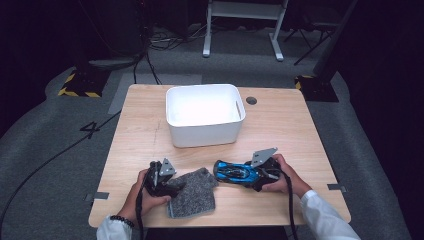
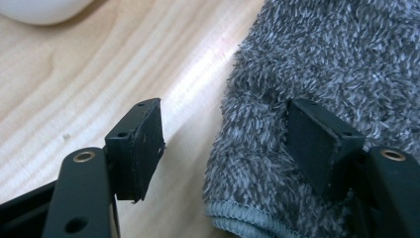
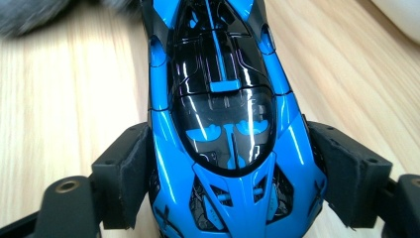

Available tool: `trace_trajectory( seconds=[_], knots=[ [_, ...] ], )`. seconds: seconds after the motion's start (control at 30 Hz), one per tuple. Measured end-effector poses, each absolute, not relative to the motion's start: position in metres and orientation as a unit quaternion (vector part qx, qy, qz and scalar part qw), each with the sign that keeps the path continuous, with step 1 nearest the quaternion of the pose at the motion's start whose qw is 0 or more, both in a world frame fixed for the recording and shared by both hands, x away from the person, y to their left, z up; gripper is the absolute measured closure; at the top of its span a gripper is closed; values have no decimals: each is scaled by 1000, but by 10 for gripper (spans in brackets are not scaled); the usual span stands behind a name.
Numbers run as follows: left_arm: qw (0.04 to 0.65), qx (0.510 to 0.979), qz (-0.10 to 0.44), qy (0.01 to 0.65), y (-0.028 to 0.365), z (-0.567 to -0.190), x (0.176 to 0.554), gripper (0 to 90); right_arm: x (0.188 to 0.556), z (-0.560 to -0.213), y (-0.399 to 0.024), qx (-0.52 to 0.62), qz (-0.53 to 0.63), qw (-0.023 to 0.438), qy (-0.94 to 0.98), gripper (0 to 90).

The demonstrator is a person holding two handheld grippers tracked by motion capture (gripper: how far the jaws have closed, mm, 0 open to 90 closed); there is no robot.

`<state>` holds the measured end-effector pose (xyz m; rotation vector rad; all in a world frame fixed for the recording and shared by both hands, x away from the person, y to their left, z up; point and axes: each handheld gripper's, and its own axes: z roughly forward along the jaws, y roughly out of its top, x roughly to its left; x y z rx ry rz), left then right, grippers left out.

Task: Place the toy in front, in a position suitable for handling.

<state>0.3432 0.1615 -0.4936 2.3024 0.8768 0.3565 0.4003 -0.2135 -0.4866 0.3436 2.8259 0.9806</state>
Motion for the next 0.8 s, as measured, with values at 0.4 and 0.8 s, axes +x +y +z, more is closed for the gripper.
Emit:
trace_trajectory(
  seconds=[0.4, 0.8],
  knots=[
    [341, 862, 166, 336, 142, -488, 360, 225, 377, -490, -279, 160, 325, 77, 929, 224],
    [376, 892, 108, 226, 122, -478, 331, 160, 362, -496, -304, 204, 339, 77, 915, 221]
  ],
)
